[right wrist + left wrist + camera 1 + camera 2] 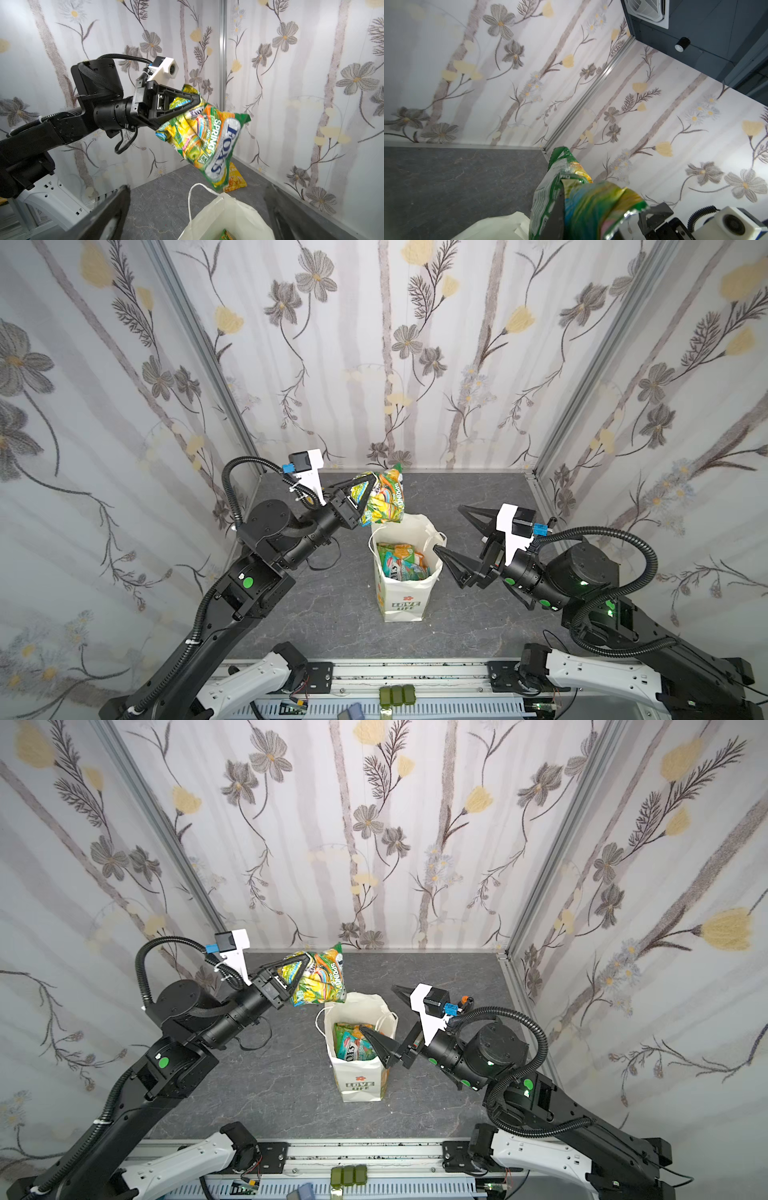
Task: Take the snacks out of the paper bag
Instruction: 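Grasp the green packet with the left gripper while the right gripper releases it, then carry the green packet beside the yellow packet with the left gripper and drop it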
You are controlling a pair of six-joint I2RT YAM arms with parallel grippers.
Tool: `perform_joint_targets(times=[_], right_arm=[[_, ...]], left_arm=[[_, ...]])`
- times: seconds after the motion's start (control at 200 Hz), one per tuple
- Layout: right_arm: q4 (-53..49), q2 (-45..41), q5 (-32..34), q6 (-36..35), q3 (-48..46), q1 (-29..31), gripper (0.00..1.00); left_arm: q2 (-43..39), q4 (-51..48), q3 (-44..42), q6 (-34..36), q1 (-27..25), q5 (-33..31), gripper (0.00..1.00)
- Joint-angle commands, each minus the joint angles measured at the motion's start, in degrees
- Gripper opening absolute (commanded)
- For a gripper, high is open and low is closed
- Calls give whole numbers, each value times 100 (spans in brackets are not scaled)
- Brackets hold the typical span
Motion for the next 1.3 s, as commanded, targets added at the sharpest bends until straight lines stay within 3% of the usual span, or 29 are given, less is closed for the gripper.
perform_joint_targets(times=[0.0,0.315,0.61,0.824,1.029,1.294], right_arm=[[256,-137,438,453,-252,5,99],[14,-230,860,711,-413,-25,100],[-46,-152,881,809,-474,-70,100],[-99,-3,829,849,-474,-97,100],[-152,129,774,901,-435,-111,100],[-245,305,710,1016,-395,-127,99]], left_arm=[[-74,408,-85,-122,435,-271,0],[-188,751,-880,-1311,2121,281,0],[123,1746,-2363,-2980,3490,1125,0],[733,1849,-2891,-2959,3676,987,0],[2094,2575,-2839,-2783,3664,1034,0],[4213,3174,-1647,-2293,3572,1341,0]])
